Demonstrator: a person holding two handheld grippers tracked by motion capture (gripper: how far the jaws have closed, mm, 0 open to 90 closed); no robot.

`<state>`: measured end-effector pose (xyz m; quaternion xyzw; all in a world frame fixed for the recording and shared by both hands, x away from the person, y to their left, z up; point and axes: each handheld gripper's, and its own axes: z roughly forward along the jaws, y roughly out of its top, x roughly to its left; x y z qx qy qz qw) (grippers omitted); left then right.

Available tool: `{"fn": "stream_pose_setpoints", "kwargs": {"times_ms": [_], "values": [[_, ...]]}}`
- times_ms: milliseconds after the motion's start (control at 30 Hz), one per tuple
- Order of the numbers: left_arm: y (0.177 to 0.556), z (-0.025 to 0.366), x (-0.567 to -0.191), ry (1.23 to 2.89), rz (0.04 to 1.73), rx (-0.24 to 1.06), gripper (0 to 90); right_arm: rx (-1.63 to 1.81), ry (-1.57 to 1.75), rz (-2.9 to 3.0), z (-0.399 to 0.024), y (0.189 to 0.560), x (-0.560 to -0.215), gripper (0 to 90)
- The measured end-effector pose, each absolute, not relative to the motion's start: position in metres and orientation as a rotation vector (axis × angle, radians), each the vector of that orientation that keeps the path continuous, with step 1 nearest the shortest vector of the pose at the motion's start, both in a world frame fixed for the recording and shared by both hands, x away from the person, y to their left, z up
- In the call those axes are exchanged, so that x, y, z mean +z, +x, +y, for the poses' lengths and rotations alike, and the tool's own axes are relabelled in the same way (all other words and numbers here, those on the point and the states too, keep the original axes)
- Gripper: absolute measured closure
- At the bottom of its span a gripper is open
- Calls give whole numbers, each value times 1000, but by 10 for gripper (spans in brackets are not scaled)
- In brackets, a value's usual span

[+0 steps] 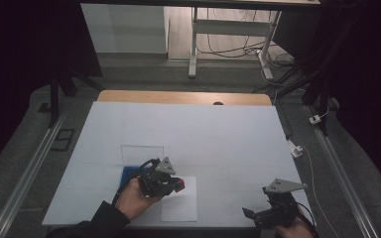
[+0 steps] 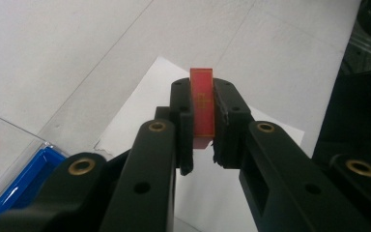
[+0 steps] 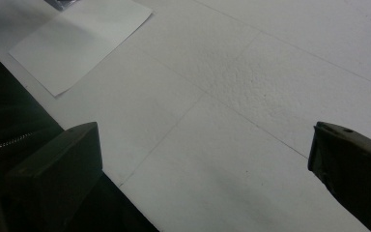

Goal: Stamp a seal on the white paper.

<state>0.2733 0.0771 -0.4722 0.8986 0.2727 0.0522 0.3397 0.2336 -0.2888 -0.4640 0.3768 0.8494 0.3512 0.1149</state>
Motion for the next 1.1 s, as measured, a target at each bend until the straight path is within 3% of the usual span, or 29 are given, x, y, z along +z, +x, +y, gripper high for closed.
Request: {"fn": "stream_pose_setpoints", "kwargs": {"times_ms": [1100], "values": [[274,69,-499,2425,701,109,801,1002,1087,2500,-287,233,-464,0]]}}
